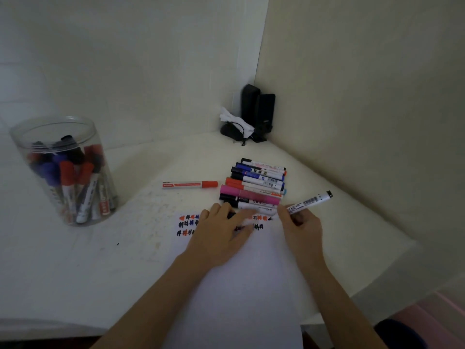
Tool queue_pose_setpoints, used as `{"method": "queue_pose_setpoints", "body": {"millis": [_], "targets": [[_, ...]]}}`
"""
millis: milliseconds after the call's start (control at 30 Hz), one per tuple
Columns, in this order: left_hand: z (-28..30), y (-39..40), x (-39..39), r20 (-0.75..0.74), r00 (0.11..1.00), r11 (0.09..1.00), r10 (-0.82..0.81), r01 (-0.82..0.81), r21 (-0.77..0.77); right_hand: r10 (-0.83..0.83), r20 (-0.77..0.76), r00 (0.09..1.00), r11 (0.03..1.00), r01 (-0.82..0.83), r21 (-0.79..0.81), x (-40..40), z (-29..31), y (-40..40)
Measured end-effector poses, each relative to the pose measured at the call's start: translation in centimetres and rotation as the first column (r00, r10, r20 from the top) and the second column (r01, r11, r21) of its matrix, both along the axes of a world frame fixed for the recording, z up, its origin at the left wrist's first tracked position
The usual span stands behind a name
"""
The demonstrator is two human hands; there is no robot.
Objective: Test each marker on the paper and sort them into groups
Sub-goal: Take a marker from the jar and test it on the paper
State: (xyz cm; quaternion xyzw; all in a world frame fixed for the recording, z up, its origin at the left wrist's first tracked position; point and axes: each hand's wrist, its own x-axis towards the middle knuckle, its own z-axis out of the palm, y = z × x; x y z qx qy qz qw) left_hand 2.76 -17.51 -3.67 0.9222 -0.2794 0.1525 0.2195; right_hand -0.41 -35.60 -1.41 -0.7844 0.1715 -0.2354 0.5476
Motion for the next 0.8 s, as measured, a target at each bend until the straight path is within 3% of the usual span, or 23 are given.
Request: {"method": "queue_pose_setpoints", "body": {"millis": [133,267,500,633,800], "targets": [[1.4,0.2,-0.5,-0.319,0.940,0.938,-0.124,0.006,-0.346,0.020,-0.028,0.999,0.998,-0.018,0.066,-0.5,0.8,0.3],[3.4,0.6,-1.6,-0.342,0.923,0.859,-0.175,-0.027,-0.511,0.076,-0.007,0.997,0.976,-0.073,0.203,-1.9,2.1,1.3],[2.9,5.2,-4.6,-0.406,0.898,0.758,-0.168,-0.146,-0.636,0.271,-0.076,0.960,0.823,-0.190,0.535,-5.2,3.9,5.7],[3.4,7.7,-5.2,-0.430,0.890,0.673,-0.150,-0.227,-0.704,0.319,-0.068,0.945,0.809,-0.234,0.539,-5.8,5.0,8.0],[5.1,9.2,-6.0,-0.384,0.904,0.673,-0.189,-0.166,-0.721,0.337,-0.026,0.941,0.832,-0.285,0.476,-5.9,5.4,10.1]]}}
